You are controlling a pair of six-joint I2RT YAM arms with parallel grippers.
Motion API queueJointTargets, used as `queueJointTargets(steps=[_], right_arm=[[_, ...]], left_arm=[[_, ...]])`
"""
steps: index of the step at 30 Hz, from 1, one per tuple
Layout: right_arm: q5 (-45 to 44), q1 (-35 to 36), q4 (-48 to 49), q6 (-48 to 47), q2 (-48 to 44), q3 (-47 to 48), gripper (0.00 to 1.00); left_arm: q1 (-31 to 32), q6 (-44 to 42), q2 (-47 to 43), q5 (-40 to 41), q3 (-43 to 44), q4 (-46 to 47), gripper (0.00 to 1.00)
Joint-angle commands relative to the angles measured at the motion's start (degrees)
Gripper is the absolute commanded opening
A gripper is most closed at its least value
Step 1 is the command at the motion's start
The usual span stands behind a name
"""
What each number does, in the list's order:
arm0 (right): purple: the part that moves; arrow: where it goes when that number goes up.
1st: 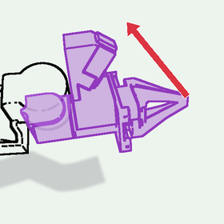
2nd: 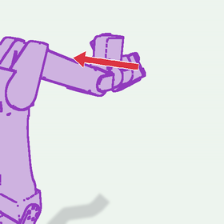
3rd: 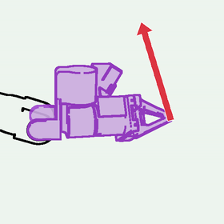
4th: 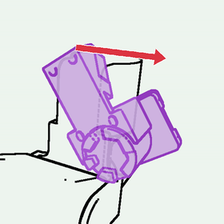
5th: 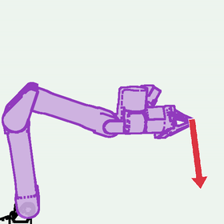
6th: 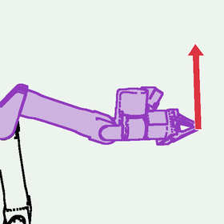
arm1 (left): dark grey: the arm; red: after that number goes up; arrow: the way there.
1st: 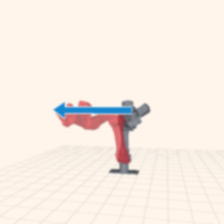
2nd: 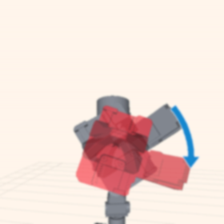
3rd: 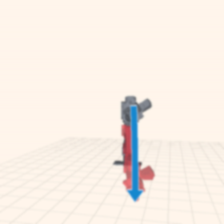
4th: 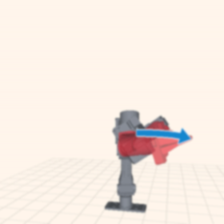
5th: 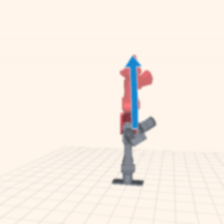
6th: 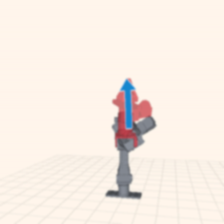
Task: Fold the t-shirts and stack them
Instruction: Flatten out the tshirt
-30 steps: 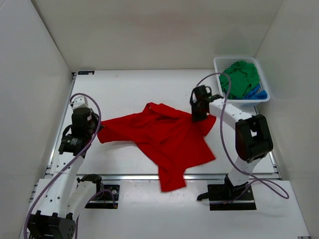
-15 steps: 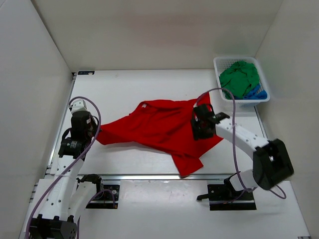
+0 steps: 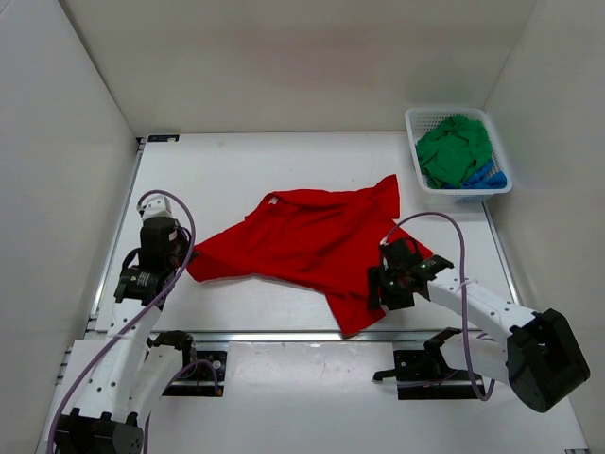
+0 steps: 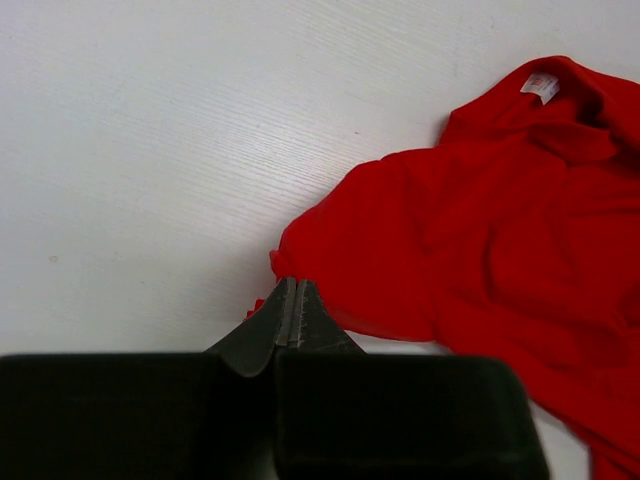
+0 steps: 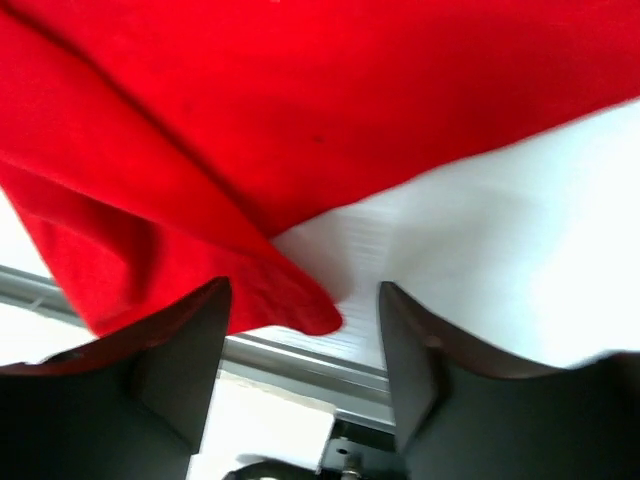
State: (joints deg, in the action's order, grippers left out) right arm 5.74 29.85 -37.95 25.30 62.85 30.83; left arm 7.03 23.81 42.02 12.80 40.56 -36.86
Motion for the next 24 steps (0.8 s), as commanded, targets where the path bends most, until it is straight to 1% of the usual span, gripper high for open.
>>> queueJointTargets(steps=[1, 2, 3, 4, 7, 9, 11, 12, 13, 14, 15, 16, 18, 19, 21, 23, 24], right_arm=[[3.14, 1.0, 3.33, 2.03, 1.13, 0.19, 0.55], [3.14, 2.05, 3.5, 2.47, 1.48, 0.2, 0.5], [2.97, 3.1, 3.41, 3.17, 1.49, -0.06, 0.24], [3.14, 3.72, 3.24, 4.05, 1.23, -0.07, 0.0], [3.14, 4.34, 1.05, 5.2, -0.7, 0.72, 0.0], [1.31, 3.82, -1.93, 5.2, -3.6, 3.96, 0.0], [-0.28, 2.07, -5.53, 3.36, -6.06, 12.1, 0.0], [-1.16, -0.29, -6.16, 0.74, -7.2, 18.15, 0.0], [-1.86, -2.66, -7.47, -1.98, -7.91, 21.43, 0.0], [-2.13, -3.91, -7.48, -4.97, -8.0, 28.6, 0.0], [-2.13, -6.79, -6.61, -6.04, -7.92, 35.11, 0.0], [-1.87, -9.25, -5.91, -8.31, -7.66, 38.22, 0.0], [-1.08, -12.6, -4.06, -10.88, -6.78, 48.66, 0.0], [0.05, -13.75, -2.93, -12.1, -6.86, 50.8, 0.0], [0.5, -14.81, -1.34, -13.34, -6.43, 58.26, 0.0], [1.03, -16.39, -0.11, -14.05, -7.65, 62.49, 0.0], [2.94, -17.18, -0.71, -14.48, -7.83, 65.21, 0.0]], left_arm=[[0.09, 0.71, -1.07, -1.19, -0.13, 0.92, 0.0], [0.09, 0.62, -1.32, -1.46, -0.13, 0.83, 0.0], [0.09, 0.62, -1.07, -1.72, -0.04, 0.83, 0.0], [0.35, 0.88, -1.06, -1.72, -0.04, 0.83, 0.0], [0.27, 1.32, -1.33, -2.16, 0.22, 0.82, 0.0], [0.18, 2.46, -1.15, -3.21, 0.93, 1.26, 0.0], [-0.26, 4.39, -0.02, -4.35, 4.77, 2.58, 0.0], [-0.61, 4.75, 1.56, -4.62, 9.06, 3.89, 0.0], [-0.87, 5.45, 2.62, -4.19, 11.54, 4.51, 0.0], [-1.05, 6.5, 4.46, -3.31, 17.05, 5.48, 0.0], [-1.49, 7.12, 6.56, -3.22, 22.76, 5.83, 0.0], [-1.58, 7.47, 7.37, -2.87, 25.95, 7.14, 0.0], [-1.23, 8.7, 11.22, -3.04, 38.4, 7.33, 0.0], [-1.14, 9.23, 12.11, -2.26, 41.07, 7.24, 0.0], [0.26, 9.76, 14.05, -1.03, 51.15, 6.63, 0.0], [0.71, 9.06, 13.97, 0.12, 56.62, 5.23, 0.0], [1.66, 8.54, 13.79, 1.08, 59.61, 4.96, 0.0]])
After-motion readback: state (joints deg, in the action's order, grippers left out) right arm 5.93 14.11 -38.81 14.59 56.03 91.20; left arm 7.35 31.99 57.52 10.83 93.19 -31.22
